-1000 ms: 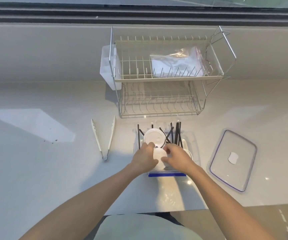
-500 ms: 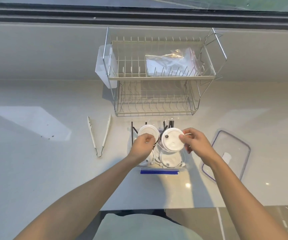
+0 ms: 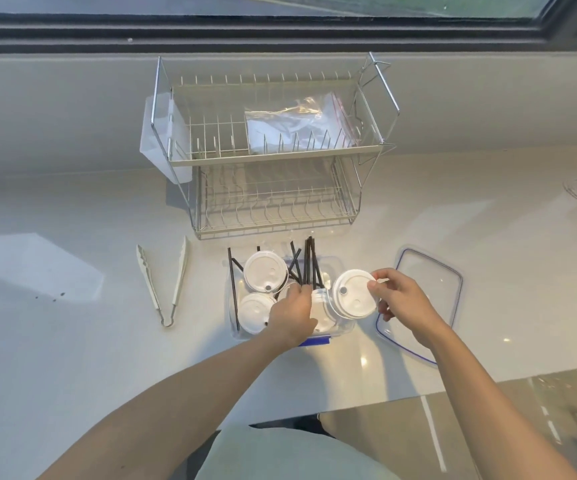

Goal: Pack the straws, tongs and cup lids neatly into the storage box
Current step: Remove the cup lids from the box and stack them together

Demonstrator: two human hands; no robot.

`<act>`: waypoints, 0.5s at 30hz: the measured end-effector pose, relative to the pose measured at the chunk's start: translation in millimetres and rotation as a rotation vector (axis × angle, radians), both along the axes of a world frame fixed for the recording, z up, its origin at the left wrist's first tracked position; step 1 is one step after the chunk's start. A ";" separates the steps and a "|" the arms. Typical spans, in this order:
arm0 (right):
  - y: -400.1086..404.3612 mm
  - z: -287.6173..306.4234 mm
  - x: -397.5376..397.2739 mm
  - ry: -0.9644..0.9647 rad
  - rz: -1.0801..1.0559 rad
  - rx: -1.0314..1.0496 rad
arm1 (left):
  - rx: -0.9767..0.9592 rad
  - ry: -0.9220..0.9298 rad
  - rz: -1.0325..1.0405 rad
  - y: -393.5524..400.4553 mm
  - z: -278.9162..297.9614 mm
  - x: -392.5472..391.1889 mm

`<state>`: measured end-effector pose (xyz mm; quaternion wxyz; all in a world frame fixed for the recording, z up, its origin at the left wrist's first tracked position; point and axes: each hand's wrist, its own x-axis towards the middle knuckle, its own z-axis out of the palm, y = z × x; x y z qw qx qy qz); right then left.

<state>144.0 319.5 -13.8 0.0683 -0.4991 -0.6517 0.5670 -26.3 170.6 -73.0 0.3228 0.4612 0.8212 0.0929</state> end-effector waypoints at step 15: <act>-6.2 19.6 -37.8 0.021 0.344 -0.024 | 0.209 -0.971 0.616 -5.8 29.3 -44.5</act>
